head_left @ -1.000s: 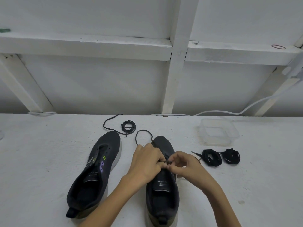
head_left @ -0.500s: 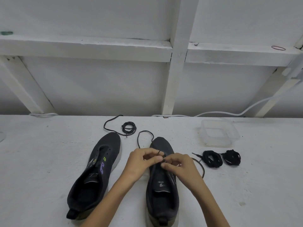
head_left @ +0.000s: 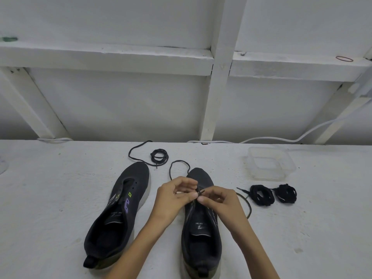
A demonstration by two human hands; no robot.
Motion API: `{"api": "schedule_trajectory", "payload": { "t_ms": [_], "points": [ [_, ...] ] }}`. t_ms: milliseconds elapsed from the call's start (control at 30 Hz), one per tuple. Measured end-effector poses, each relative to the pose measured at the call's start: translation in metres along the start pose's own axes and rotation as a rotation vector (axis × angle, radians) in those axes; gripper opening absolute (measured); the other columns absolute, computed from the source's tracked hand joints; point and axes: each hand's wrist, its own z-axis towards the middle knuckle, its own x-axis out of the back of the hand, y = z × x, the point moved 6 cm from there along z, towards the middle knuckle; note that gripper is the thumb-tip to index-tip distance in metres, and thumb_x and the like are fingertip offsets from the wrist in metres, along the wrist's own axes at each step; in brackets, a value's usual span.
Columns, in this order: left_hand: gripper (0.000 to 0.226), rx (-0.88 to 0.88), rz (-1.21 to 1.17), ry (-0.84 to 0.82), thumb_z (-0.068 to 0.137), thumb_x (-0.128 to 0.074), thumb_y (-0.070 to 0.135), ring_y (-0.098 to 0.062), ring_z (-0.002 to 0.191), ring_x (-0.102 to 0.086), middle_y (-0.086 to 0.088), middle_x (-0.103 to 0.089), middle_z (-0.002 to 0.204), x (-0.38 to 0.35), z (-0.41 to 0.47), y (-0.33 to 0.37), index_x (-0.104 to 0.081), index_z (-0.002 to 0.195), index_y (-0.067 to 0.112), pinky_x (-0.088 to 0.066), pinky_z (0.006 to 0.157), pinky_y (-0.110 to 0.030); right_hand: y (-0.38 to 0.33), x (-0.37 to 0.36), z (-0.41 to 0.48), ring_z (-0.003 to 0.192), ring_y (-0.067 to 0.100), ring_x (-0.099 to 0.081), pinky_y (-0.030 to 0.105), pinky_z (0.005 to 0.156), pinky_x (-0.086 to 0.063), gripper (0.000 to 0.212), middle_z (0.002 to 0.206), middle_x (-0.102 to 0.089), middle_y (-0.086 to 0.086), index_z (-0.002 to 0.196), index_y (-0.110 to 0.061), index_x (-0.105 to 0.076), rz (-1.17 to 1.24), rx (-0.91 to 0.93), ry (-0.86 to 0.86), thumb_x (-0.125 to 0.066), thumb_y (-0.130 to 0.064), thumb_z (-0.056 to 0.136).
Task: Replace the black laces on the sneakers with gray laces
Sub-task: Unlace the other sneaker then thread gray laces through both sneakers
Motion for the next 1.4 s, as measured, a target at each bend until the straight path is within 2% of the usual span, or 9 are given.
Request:
{"api": "schedule_trajectory", "payload": {
  "t_ms": [100, 267, 467, 600, 767, 1100, 1200, 1300, 1400],
  "points": [
    [0.028, 0.011, -0.068, -0.045, 0.08, -0.072, -0.005, -0.01, 0.093, -0.07, 0.004, -0.075, 0.096, -0.004, -0.002, 0.0, -0.07, 0.099, 0.015, -0.052, 0.078, -0.018, -0.002, 0.0, -0.001, 0.075, 0.023, -0.067, 0.024, 0.071, -0.052, 0.007, 0.081, -0.074, 0.007, 0.084, -0.01, -0.076, -0.009, 0.017, 0.016, -0.077, -0.005, 0.079],
    [0.041, 0.049, -0.264, -0.224, 0.086, -0.066, -0.001, -0.01, 0.116, -0.062, -0.001, -0.069, 0.121, -0.021, -0.007, 0.002, -0.061, 0.125, 0.01, -0.049, 0.093, -0.019, -0.004, -0.002, -0.004, 0.06, 0.001, -0.052, 0.014, 0.061, -0.042, 0.022, 0.064, -0.063, -0.012, 0.072, -0.028, -0.073, -0.039, 0.069, 0.155, -0.079, -0.007, 0.074],
    [0.042, -0.068, -0.068, -0.292, 0.089, -0.063, 0.01, -0.013, 0.118, -0.06, 0.003, -0.067, 0.123, -0.035, -0.011, -0.001, -0.058, 0.129, 0.022, -0.045, 0.103, -0.028, -0.005, 0.001, -0.006, 0.06, 0.003, -0.052, 0.017, 0.062, -0.043, 0.037, 0.059, -0.05, -0.011, 0.064, -0.028, -0.075, 0.003, 0.051, 0.269, -0.072, 0.008, 0.074],
    [0.057, -0.119, 0.048, -0.283, 0.088, -0.068, 0.009, -0.007, 0.114, -0.062, 0.009, -0.068, 0.118, -0.038, -0.011, 0.0, -0.048, 0.137, 0.029, -0.045, 0.1, -0.021, -0.019, 0.004, 0.0, 0.062, 0.007, -0.051, 0.024, 0.064, -0.045, 0.031, 0.059, -0.047, -0.012, 0.066, -0.021, -0.075, 0.041, 0.052, 0.255, -0.072, 0.008, 0.075],
    [0.024, -0.098, 0.057, -0.234, 0.088, -0.07, 0.016, -0.009, 0.098, -0.068, 0.005, -0.074, 0.098, -0.041, -0.009, -0.005, -0.064, 0.11, 0.024, -0.05, 0.094, -0.027, -0.07, 0.013, 0.017, 0.051, 0.011, -0.048, 0.021, 0.051, -0.043, 0.02, 0.068, -0.05, 0.007, 0.073, -0.008, -0.072, 0.156, 0.159, 0.285, -0.069, 0.011, 0.077],
    [0.014, -0.043, 0.008, -0.242, 0.096, -0.058, 0.017, -0.011, 0.097, -0.069, 0.001, -0.075, 0.096, -0.04, -0.003, -0.006, -0.068, 0.105, 0.015, -0.05, 0.095, -0.028, -0.147, 0.039, 0.096, 0.053, 0.015, -0.049, 0.023, 0.049, -0.049, 0.011, 0.073, -0.046, 0.012, 0.081, -0.004, -0.066, 0.373, 0.331, 0.393, -0.065, 0.006, 0.085],
    [0.016, -0.024, -0.004, -0.24, 0.097, -0.055, 0.013, -0.012, 0.09, -0.07, -0.003, -0.076, 0.093, -0.041, 0.002, -0.006, -0.067, 0.106, 0.008, -0.05, 0.091, -0.025, -0.113, 0.038, 0.107, 0.056, 0.015, -0.057, 0.025, 0.05, -0.052, 0.008, 0.076, -0.06, 0.011, 0.092, -0.005, -0.068, -0.003, 0.187, 0.26, -0.072, -0.009, 0.085],
    [0.013, -0.019, -0.007, -0.219, 0.096, -0.056, 0.012, -0.012, 0.086, -0.07, -0.003, -0.076, 0.09, -0.042, 0.005, -0.009, -0.067, 0.102, 0.007, -0.05, 0.087, -0.024, -0.064, 0.043, 0.085, 0.052, 0.015, -0.058, 0.025, 0.049, -0.044, 0.037, 0.064, -0.065, 0.003, 0.076, -0.011, -0.07, -0.589, -0.077, -0.033, -0.073, -0.047, 0.081],
    [0.013, -0.041, 0.02, -0.218, 0.096, -0.057, 0.013, -0.014, 0.089, -0.071, 0.0, -0.076, 0.09, -0.042, 0.005, -0.009, -0.069, 0.101, 0.009, -0.051, 0.087, -0.024, -0.032, 0.03, 0.042, 0.053, 0.015, -0.057, 0.02, 0.045, -0.036, 0.048, 0.062, -0.066, 0.005, 0.065, -0.007, -0.071, -0.522, -0.24, -0.319, -0.068, -0.051, 0.084]
  ]
}}
